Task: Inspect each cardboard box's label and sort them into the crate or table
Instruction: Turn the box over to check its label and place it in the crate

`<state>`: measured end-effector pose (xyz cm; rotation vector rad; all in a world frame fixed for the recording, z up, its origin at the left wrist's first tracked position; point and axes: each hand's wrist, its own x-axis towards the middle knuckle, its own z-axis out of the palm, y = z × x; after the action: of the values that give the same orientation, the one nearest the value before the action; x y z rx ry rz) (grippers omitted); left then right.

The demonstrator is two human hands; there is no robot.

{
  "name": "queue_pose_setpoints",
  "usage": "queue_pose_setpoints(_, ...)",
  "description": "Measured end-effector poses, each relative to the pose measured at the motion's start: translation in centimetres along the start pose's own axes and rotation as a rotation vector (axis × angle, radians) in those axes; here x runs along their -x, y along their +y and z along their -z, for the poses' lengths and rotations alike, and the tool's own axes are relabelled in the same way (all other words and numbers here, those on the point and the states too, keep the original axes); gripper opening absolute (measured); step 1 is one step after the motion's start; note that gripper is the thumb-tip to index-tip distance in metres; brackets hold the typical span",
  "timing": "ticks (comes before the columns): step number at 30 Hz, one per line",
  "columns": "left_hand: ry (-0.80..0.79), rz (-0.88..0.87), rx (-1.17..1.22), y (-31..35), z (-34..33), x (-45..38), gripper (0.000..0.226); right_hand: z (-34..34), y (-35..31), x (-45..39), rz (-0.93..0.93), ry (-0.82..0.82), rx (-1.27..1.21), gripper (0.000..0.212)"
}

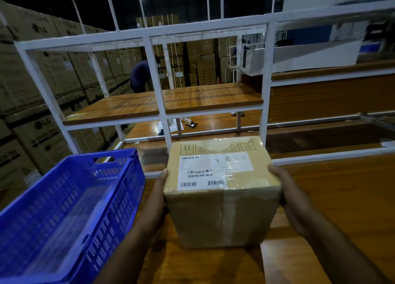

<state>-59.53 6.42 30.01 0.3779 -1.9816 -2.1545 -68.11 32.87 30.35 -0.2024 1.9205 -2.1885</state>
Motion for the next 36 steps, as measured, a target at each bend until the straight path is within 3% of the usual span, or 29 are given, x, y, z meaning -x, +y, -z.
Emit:
queue_pose_setpoints(6, -0.045, -0.129, 0.058, -0.8, 1.0, -0.2, 0.037, 0.4, 1.6, 0.9, -0.013, 0.006, 0.079, 0.046)
queue_pose_setpoints(9, 0.029, -0.111, 0.086, -3.4, 1.0, 0.5, 0.035, 0.2, 4.4, 2.1, -0.024, 0.024, 0.115, 0.055)
queue_pose_setpoints(12, 0.109, -0.043, 0.095, -5.7, 0.6, 1.5, 0.066, 0.0, 6.0, 3.0, 0.005, 0.013, 0.169, 0.067)
queue_pose_setpoints(17, 0.166, 0.055, 0.032, -7.6, 1.6, 1.6, 0.074, 0.2, 7.7, 4.0, 0.027, -0.045, 0.296, 0.098)
queue_pose_setpoints(19, 0.135, 0.083, 0.005, -8.0, 2.2, 1.6, 0.080, 0.4, 8.4, 3.9, 0.040, -0.023, 0.341, 0.091)
queue_pose_setpoints(22, 0.148, 0.142, -0.114, -8.8, 2.3, 1.8, 0.091, 0.4, 9.4, 3.8, 0.056, 0.010, 0.481, 0.063)
queue_pose_setpoints(24, 0.174, 0.172, -0.265, -9.3, 2.0, 2.0, 0.100, 0.3, 9.9, 3.9, 0.058, 0.019, 0.548, 0.058)
queue_pose_setpoints(30, 0.193, 0.201, -0.540, -9.8, 2.0, 1.1, 0.093, 0.1, 10.5, 2.5, 0.019, 0.097, 0.623, 0.049)
queue_pose_setpoints(34, 0.116, 0.242, -0.476, -8.8, 1.6, -0.1, 0.068, 0.2, 10.9, 0.2, -0.118, 0.055, 0.582, 0.067)
queue_pose_setpoints(36, 0.046, 0.253, -0.388, -8.1, 1.2, -0.4, 0.051, 0.0, 11.1, -0.6, -0.152, -0.013, 0.499, 0.055)
